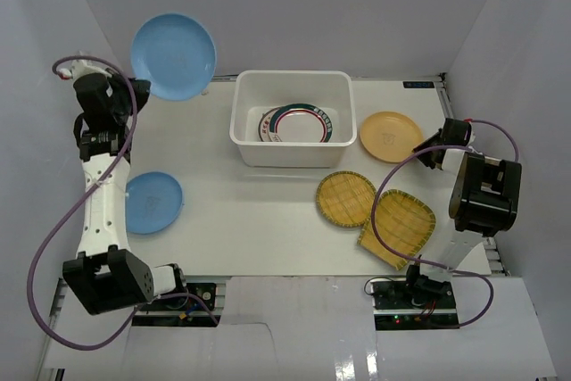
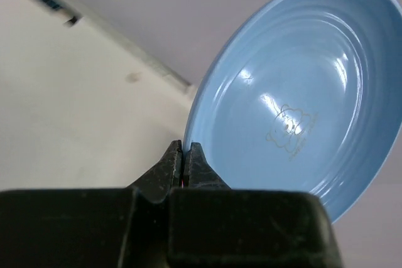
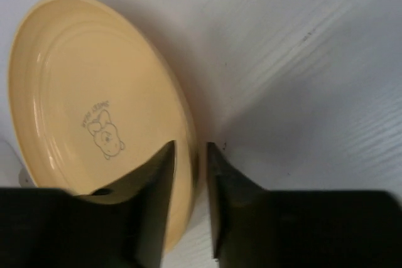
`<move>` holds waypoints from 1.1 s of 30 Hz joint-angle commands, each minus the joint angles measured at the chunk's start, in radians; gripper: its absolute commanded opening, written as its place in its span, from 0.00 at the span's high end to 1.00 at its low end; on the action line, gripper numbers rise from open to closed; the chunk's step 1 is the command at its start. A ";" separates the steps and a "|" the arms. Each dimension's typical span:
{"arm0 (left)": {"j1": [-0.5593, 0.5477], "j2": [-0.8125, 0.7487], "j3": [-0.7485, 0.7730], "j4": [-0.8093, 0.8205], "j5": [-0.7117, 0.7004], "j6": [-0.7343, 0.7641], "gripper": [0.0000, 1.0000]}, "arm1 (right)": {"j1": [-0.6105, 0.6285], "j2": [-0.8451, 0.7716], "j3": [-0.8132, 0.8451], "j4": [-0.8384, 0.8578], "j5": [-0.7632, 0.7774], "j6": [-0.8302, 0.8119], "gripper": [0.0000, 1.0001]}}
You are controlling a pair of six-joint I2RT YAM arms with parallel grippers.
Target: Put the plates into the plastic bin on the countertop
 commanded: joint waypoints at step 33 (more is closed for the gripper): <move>-0.655 0.675 0.745 -0.341 -0.112 0.234 0.23 | 0.579 -0.401 0.451 -0.101 0.222 -0.088 0.92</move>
